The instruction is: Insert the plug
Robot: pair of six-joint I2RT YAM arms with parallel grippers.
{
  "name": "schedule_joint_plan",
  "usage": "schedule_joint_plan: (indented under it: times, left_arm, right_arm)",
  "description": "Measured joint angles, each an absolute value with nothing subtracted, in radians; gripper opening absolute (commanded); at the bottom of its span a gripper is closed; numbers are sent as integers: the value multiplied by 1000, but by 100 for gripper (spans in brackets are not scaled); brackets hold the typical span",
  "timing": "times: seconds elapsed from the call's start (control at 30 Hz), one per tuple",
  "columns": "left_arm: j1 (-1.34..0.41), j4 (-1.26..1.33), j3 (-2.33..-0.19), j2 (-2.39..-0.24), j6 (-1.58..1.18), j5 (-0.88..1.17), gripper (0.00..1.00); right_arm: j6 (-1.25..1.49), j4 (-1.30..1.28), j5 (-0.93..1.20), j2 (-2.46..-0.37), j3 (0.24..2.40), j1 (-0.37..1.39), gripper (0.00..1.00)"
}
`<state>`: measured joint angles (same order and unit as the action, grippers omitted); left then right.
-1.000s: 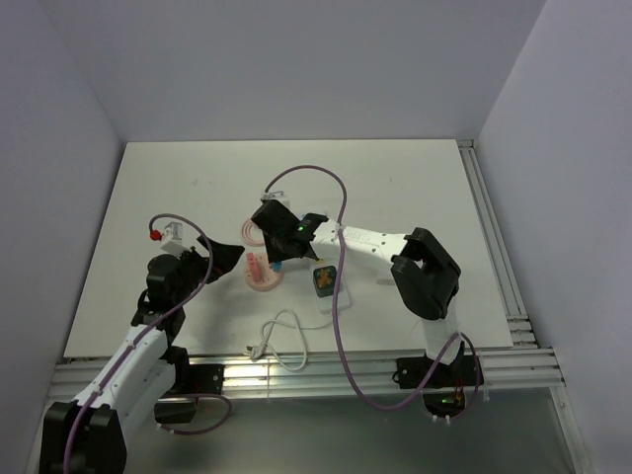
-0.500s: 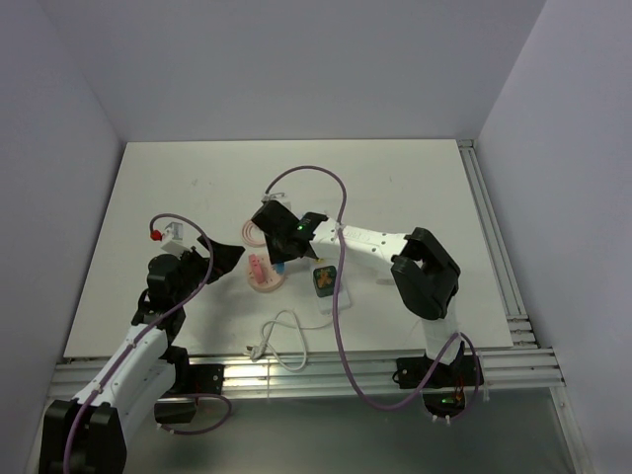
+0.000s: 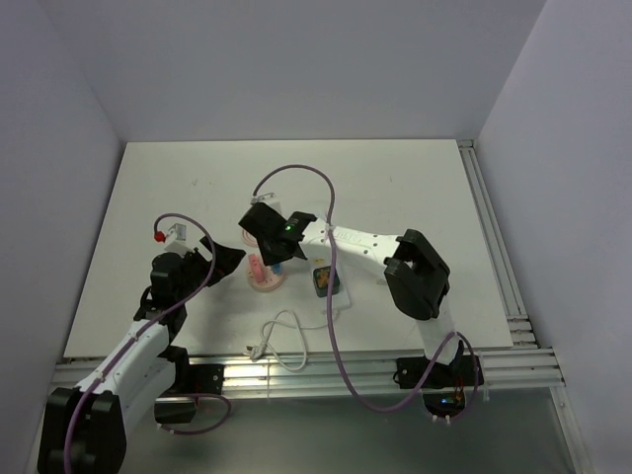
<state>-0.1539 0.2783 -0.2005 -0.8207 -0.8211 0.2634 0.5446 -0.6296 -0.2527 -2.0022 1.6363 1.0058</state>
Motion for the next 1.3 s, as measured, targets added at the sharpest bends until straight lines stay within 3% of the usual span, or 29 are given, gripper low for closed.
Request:
schedule_joint_plan:
  times: [1.3]
  left_arm:
    - [-154, 264, -200, -814, -820, 263, 95]
  right_arm:
    - [527, -686, -295, -2059, 1703, 1012, 0]
